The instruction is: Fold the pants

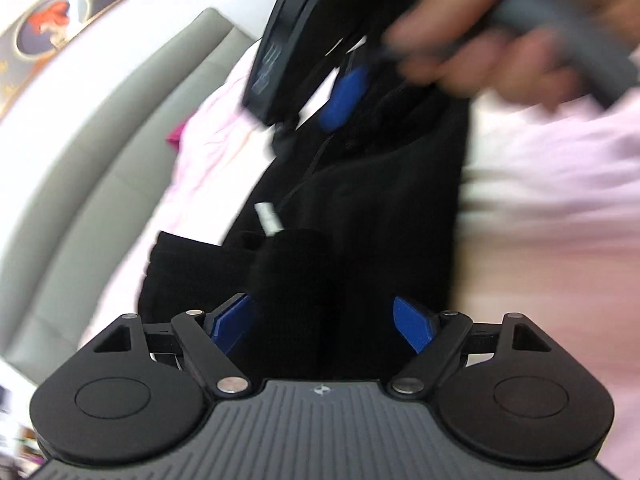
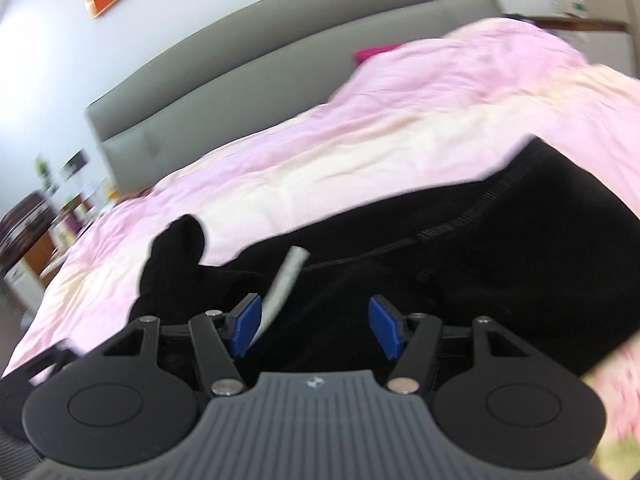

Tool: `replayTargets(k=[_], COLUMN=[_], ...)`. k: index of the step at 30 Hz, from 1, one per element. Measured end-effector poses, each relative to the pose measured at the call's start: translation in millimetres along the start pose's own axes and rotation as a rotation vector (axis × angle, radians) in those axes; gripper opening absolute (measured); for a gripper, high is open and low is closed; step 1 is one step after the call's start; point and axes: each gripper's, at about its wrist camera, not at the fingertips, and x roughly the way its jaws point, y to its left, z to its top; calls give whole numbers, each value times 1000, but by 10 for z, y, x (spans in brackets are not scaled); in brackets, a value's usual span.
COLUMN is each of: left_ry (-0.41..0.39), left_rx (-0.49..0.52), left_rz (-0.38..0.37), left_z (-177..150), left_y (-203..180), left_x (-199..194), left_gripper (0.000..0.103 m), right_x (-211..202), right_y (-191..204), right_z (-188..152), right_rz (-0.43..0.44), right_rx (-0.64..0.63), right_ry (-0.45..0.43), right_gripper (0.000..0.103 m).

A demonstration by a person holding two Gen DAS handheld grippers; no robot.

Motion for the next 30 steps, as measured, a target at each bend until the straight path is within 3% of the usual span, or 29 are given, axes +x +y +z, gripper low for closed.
replayTargets(k=[4,7,10,14,16,21,23,24,25,26,30], left_ry=[-1,6,23,75,95,112,107,101,96,91,82], left_rx=[-194,-458,-736,-992,-1084,-1345,-1409,-1431,-1446,-1459,-1549], left_rz=[15,70,123,120,90,-34,-58,-67,-76,-91,-223], left_z=[-215,-404,-613,-879,-1016,-1508,-1629,-1687,-1709,-1728,-1757], left_y=[323,790,1227,1534,1586,1692,1769,1806,1842,1876,1924], left_x=[-240,-224,-176,-19,97,124,101,80,98,134,316], left_gripper=[95,93,93,93,93,93,93,93,93,93,93], right_x=[123,229,367,667,703,536,344,241,133,26,-296], right_y=[319,700,937,954,850,733,625,537,429,303,-409], right_z=[108,53,-90,-485,-551,-323,-243,-194,-139,-74,248], right_rz=[110,156,182,96,105,146,156,153,142,126,-3], right_rx=[-116,-286,-395,-498,-470,-394,-399,-397,-390,-376,-231], right_ry=[27,15,53,210,212,206,173,151,128,107,44], right_gripper=[57,56,45,47,47,52,56,65,75,78,79])
